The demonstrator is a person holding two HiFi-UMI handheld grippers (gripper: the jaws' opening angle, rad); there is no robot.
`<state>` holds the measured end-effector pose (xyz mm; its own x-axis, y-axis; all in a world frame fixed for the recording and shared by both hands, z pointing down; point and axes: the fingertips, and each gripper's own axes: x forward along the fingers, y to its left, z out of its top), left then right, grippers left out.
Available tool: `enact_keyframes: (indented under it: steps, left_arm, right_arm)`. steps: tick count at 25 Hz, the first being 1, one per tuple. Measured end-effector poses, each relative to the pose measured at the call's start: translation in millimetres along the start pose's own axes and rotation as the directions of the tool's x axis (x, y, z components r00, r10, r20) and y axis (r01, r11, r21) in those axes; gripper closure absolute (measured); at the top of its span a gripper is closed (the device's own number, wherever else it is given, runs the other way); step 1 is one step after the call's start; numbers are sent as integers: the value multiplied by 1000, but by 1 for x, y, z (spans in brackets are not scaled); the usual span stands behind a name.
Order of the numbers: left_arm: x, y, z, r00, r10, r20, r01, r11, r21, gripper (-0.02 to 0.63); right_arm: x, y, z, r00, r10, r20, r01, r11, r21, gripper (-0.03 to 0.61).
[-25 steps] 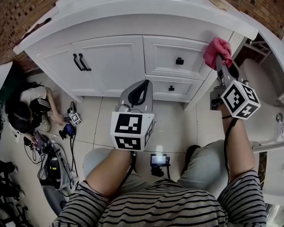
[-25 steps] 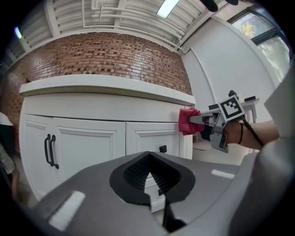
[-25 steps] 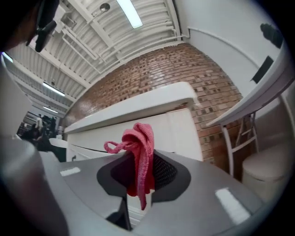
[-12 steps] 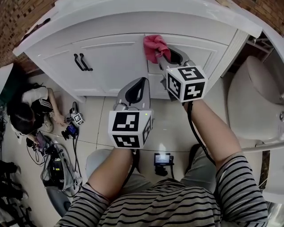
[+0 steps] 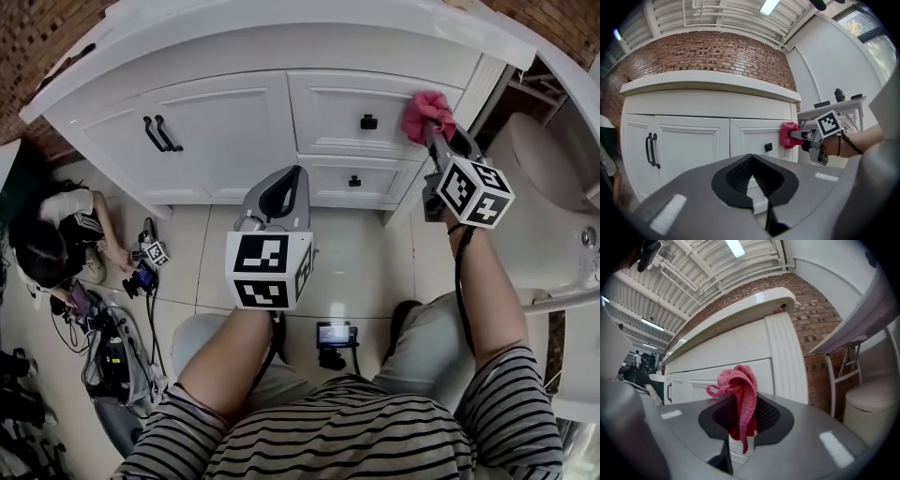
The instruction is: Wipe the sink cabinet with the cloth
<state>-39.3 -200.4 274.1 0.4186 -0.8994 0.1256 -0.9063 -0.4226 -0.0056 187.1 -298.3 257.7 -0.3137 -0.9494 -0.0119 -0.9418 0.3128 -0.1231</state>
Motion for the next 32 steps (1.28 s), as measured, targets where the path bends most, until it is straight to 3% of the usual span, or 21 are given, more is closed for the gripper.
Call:
enact_keyframes:
  steps: [3, 5, 8, 11, 14, 18, 22, 28, 32]
  left_arm:
    - [-2, -4, 2, 1000, 2, 2, -2, 1000, 11, 626]
    - [-4, -3, 6, 1000, 3, 13, -3, 1000, 13, 626]
    - [-8, 2, 16, 999, 10, 43, -10, 1000, 0, 626]
    - [-9, 9, 22, 998, 25, 64, -25, 1000, -10, 626]
    - [-7, 12, 17, 998, 37, 51, -37, 999, 4, 626]
    - [-7, 20, 13, 998, 48, 35, -49, 999, 5, 626]
    - [-9, 26, 14, 998, 51, 39, -51, 999, -2, 626]
    - [-7, 19, 13, 999, 37, 35, -36, 999, -12, 626]
    - [-6, 10, 8, 1000, 26, 16, -26, 1000, -13, 626]
  right_arm:
    - [-21, -30, -4, 997, -70, -21, 71, 997, 21, 502]
    - [-31, -25, -5, 998, -63, -16, 64, 995, 79, 505]
    - [-24, 41, -8, 993, 116, 13, -116, 987, 109, 505]
    - [4, 132, -38, 938, 344, -28, -341, 937, 77, 505]
    - [40, 181, -79, 902, 417, -110, -413, 909, 50, 504]
    - [75, 179, -115, 921, 345, -179, -343, 938, 46, 505]
    - [74, 151, -132, 936, 281, -213, -278, 959, 44, 503]
    - [28, 43, -135, 969, 105, -223, -100, 994, 36, 500]
    - [-6, -32, -125, 965, -57, -255, 76, 995, 64, 498]
